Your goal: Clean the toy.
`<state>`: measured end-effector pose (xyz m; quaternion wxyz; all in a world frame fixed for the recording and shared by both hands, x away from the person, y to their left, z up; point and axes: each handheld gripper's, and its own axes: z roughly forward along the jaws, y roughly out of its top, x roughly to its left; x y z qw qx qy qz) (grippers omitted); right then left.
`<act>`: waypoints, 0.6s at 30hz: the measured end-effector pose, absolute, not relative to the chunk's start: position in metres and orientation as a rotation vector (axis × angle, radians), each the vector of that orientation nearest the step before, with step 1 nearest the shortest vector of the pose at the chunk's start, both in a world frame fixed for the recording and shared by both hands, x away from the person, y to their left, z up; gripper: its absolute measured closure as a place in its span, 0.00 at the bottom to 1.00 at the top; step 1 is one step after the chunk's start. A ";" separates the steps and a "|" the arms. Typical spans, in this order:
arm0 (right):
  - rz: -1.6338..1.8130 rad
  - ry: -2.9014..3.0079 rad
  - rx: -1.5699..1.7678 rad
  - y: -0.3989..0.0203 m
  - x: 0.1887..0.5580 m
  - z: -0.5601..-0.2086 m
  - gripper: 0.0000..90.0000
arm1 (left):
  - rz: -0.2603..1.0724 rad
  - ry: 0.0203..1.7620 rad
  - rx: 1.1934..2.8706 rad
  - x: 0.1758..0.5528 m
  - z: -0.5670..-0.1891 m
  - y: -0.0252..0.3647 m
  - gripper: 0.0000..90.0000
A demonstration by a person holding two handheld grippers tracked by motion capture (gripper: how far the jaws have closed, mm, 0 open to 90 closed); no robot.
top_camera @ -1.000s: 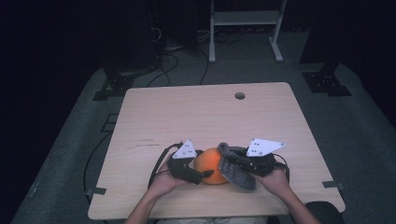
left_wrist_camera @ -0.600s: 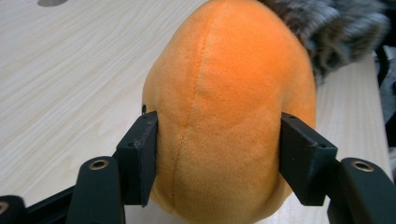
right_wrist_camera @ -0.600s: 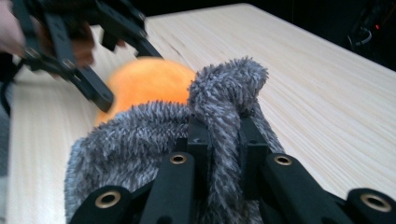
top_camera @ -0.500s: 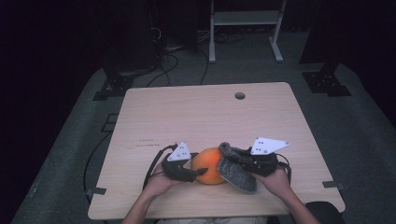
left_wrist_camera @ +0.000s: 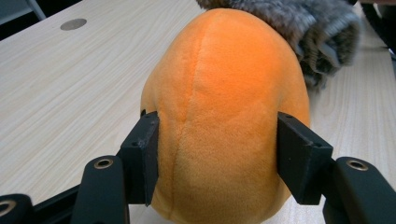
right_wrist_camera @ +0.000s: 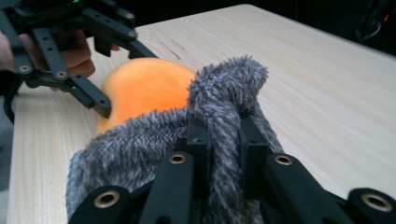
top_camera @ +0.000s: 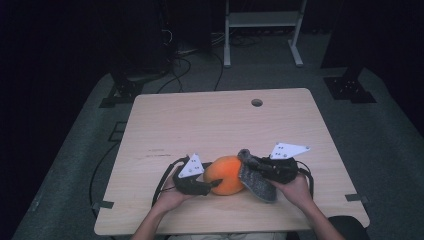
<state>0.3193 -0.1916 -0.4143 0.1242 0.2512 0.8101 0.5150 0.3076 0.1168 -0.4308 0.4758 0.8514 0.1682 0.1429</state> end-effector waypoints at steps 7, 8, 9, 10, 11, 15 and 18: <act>1.541 2.331 0.767 -0.198 0.316 -0.411 0.87 | 0.357 0.385 2.066 0.305 -0.432 0.113 0.39; 1.577 2.321 0.747 -0.196 0.315 -0.408 0.87 | 0.362 0.373 2.069 0.304 -0.432 0.112 0.39; 1.584 2.320 0.733 -0.193 0.314 -0.406 0.87 | 0.366 0.359 2.071 0.303 -0.432 0.110 0.39; 1.568 2.330 0.713 -0.190 0.314 -0.406 0.87 | 0.369 0.354 2.073 0.302 -0.432 0.110 0.39; 1.546 2.336 0.711 -0.188 0.315 -0.409 0.87 | 0.362 0.356 2.072 0.302 -0.432 0.110 0.39; 1.497 2.348 0.804 -0.197 0.324 -0.417 0.87 | 0.359 0.355 2.069 0.302 -0.432 0.110 0.39; 1.512 2.338 0.861 -0.207 0.325 -0.418 0.87 | 0.362 0.346 2.072 0.301 -0.432 0.110 0.39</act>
